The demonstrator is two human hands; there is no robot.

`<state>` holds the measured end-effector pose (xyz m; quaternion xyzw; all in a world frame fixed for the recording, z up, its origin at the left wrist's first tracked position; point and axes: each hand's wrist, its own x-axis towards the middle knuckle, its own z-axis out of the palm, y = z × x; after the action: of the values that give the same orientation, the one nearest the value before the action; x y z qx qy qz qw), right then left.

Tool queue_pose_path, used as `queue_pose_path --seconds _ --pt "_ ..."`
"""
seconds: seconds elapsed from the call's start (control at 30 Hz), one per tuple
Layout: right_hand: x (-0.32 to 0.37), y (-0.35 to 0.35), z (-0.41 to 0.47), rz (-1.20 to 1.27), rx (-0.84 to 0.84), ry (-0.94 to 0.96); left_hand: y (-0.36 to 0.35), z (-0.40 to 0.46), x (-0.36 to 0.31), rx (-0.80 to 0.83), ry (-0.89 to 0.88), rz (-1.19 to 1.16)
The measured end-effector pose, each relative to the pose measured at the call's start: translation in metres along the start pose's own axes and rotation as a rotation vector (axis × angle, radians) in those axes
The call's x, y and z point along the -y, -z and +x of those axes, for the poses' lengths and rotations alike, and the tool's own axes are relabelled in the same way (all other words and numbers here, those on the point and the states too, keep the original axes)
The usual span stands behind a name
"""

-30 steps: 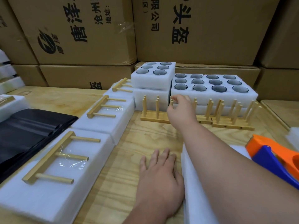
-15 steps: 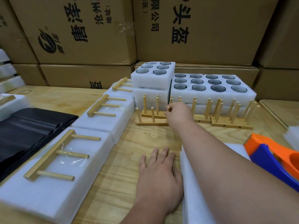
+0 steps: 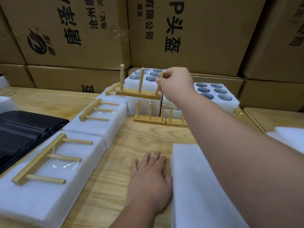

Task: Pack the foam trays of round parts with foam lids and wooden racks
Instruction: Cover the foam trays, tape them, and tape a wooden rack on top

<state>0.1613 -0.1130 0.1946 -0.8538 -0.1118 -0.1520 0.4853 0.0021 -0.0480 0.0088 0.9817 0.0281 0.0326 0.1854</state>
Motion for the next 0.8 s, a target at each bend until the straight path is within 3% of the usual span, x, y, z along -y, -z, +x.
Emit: queue_pose_path --seconds 0.33,0.8 --pt "-0.046 0.111 -0.118 0.274 0.040 -0.132 -0.001 0.000 -0.002 -0.015 0.011 -0.002" --pt "-0.102 0.147 -0.149 0.394 0.503 -0.325 -0.001 0.000 -0.001 -0.002 0.010 0.003"
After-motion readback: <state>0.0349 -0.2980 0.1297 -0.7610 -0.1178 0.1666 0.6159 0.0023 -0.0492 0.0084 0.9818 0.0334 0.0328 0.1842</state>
